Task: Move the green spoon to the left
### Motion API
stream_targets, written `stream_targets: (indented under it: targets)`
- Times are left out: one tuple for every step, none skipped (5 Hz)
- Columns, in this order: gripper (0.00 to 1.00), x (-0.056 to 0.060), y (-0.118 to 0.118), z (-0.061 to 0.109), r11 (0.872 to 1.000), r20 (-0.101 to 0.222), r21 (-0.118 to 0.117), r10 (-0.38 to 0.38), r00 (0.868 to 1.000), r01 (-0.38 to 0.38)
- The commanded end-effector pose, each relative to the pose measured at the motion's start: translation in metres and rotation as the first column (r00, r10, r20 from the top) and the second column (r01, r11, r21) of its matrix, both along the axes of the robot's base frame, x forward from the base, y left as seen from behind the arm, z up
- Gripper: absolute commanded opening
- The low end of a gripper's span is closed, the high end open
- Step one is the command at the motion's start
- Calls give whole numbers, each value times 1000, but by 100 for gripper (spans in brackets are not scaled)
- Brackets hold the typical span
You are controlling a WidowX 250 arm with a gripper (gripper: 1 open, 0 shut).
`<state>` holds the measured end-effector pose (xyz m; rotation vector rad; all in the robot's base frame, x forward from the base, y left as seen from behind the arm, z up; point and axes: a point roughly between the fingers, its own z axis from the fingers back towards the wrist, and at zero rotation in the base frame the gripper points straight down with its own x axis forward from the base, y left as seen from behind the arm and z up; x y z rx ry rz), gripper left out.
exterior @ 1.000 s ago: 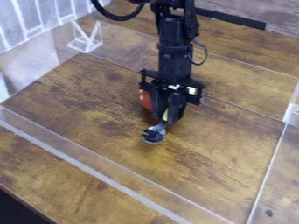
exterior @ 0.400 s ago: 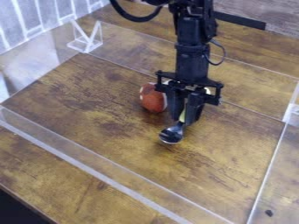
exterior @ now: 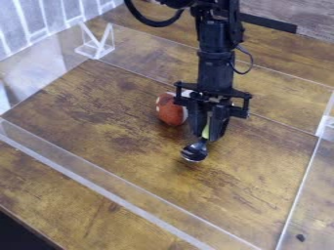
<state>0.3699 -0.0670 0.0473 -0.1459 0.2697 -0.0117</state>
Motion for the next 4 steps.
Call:
stream_targets:
  targets:
    - [0,3,-5,20,1000,42,-4,24,999,-24]
    - [0,-1,-6,22,998,21,-3,56,998,-56]
    - [0,-2,-1,30,1000,35,-13,4,999,-4]
    - [0,-3,4,50,998,48,-21,53,997,-52]
